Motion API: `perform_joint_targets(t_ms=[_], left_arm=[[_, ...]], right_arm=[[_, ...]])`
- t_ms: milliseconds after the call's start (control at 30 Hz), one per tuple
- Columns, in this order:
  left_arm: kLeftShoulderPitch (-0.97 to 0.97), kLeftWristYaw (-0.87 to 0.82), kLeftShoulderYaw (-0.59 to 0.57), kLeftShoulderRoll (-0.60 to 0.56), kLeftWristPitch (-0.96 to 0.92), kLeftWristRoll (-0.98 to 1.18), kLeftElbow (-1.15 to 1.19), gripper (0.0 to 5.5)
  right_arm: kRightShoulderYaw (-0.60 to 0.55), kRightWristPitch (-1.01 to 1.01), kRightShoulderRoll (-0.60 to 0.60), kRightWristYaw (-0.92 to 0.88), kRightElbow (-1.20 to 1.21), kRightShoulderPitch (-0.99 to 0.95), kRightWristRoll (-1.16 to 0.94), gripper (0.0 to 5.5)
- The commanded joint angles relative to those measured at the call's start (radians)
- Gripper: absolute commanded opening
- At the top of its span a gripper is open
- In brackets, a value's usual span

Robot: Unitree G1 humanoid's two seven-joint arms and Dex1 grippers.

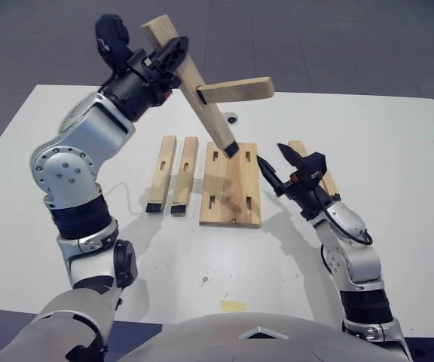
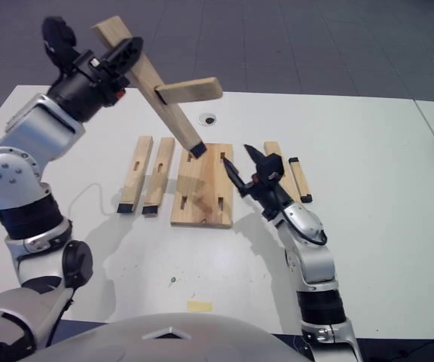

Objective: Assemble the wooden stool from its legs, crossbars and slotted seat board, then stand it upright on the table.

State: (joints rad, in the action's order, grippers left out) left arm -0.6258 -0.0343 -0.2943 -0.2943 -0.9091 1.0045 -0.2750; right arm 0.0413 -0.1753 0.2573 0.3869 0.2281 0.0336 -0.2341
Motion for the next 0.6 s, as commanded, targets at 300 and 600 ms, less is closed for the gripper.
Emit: perform_joint_targets(t_ms=[300,600], left_arm=[[0.312,0.254,-0.015,-0.156,0.002,0.033,-0.233,1.04],[0.38,0.278,0.011,-0.167,0.113,-0.15,-0.155,1.04]], right_arm=[[0.149,-0.37,0.129,0.085,0.099,0.154,0.027,4.94],[0.154,-0.346,0.087,0.071,0.096,0.1,0.027,5.4]])
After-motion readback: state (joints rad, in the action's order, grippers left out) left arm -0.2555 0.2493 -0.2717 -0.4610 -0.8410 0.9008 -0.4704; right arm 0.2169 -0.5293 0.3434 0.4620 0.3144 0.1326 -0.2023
